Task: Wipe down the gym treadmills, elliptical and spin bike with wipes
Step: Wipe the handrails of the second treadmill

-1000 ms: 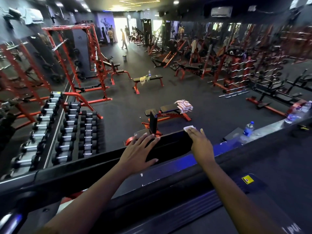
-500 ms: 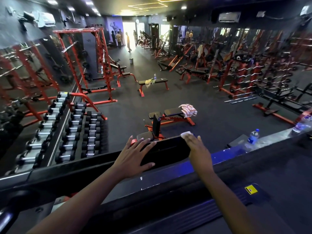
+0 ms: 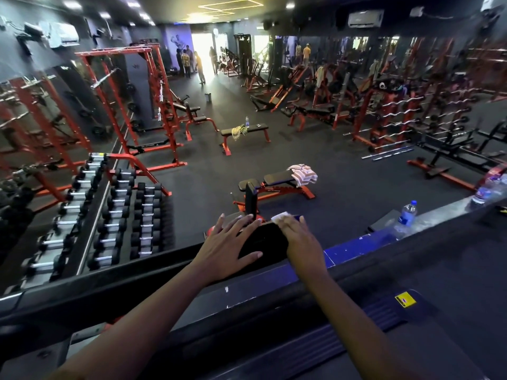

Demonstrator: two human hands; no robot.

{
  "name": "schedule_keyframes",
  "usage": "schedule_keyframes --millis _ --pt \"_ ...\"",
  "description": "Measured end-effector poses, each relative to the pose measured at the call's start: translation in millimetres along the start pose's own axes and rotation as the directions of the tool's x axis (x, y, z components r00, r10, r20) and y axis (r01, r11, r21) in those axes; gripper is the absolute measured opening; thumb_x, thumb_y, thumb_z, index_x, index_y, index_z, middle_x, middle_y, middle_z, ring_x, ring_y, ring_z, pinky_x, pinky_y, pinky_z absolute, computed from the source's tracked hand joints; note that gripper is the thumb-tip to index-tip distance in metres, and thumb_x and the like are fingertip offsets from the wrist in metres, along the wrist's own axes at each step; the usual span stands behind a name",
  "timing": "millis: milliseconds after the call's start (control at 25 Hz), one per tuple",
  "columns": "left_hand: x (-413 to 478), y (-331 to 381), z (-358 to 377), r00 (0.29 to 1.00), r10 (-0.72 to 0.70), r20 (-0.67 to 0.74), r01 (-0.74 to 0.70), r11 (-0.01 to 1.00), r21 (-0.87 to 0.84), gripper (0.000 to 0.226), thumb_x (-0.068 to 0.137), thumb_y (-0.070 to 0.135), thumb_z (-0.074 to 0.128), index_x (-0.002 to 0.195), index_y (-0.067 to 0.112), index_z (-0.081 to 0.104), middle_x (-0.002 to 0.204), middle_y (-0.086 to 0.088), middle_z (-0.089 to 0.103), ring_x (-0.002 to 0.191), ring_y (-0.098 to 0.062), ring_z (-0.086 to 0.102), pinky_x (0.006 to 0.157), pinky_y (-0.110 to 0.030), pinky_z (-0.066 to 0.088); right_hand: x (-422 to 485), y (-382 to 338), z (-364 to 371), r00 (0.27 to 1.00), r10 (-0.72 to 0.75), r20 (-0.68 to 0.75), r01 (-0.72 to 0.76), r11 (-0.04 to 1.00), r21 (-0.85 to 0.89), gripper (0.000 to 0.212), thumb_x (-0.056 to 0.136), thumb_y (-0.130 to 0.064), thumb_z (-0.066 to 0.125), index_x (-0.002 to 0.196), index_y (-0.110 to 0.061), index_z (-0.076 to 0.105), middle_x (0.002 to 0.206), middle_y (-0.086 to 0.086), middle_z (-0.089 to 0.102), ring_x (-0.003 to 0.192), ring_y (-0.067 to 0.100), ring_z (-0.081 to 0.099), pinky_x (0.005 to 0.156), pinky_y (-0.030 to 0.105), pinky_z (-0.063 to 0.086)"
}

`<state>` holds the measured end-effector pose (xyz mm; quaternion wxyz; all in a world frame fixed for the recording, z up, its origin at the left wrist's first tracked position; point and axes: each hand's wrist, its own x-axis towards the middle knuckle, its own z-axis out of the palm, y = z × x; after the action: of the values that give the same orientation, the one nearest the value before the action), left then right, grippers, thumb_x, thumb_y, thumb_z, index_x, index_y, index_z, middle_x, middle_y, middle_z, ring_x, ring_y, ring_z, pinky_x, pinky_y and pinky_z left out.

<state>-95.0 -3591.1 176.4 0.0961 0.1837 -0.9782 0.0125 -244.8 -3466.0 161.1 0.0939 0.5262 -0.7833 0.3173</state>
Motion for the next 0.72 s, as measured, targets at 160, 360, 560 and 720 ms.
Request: schedule_keyframes --millis 160,360,560,720 --pt "12.4 11.3 8.0 0.994 0.095 0.054 -0.095 0.995 0.007 0.084 0.082 0.076 0.002 0.150 0.030 0.013 0.156 0.001 0.023 0.142 -0.020 0.026 0.116 -0.042 0.004 0.6 34.8 -0.6 0.990 0.120 -0.077 -0.110 0.986 0.124 0.054 0.083 0.015 0.041 0.128 -0.011 0.055 0.136 0.003 0.051 0.128 0.021 0.045 0.109 0.023 0.020" --pt "13.2 15.0 7.2 0.994 0.095 0.057 -0.095 0.995 -0.011 0.079 0.084 0.074 0.011 0.150 0.030 0.019 0.154 0.000 0.028 0.136 -0.022 0.036 0.111 -0.039 0.027 -15.0 41.8 17.1 0.921 0.314 -0.228 -0.173 0.859 0.482 0.053 0.078 0.020 0.041 0.121 -0.005 0.061 0.124 0.008 0.061 0.117 0.014 0.054 0.103 0.013 0.034" --pt "15.4 18.0 0.4 0.991 0.071 0.112 -0.069 0.997 -0.017 0.080 0.077 0.071 0.008 0.149 0.037 0.005 0.157 0.002 0.017 0.139 -0.018 0.027 0.111 -0.036 0.025 -32.0 18.5 39.5 0.776 0.520 -0.357 -0.201 0.740 0.642 0.042 0.090 0.010 0.046 0.126 -0.007 0.057 0.126 -0.005 0.055 0.117 -0.009 0.047 0.098 0.007 0.036" --pt "16.7 13.7 -1.8 0.982 0.082 0.168 -0.080 0.997 -0.021 0.082 0.075 0.073 0.011 0.149 0.039 0.002 0.158 0.002 0.012 0.139 -0.021 0.026 0.110 -0.038 0.028 -43.3 3.5 63.0 0.668 0.660 -0.344 -0.315 0.669 0.673 0.050 0.088 0.009 0.045 0.131 -0.015 0.049 0.129 -0.002 0.055 0.118 0.003 0.050 0.098 0.011 0.038"
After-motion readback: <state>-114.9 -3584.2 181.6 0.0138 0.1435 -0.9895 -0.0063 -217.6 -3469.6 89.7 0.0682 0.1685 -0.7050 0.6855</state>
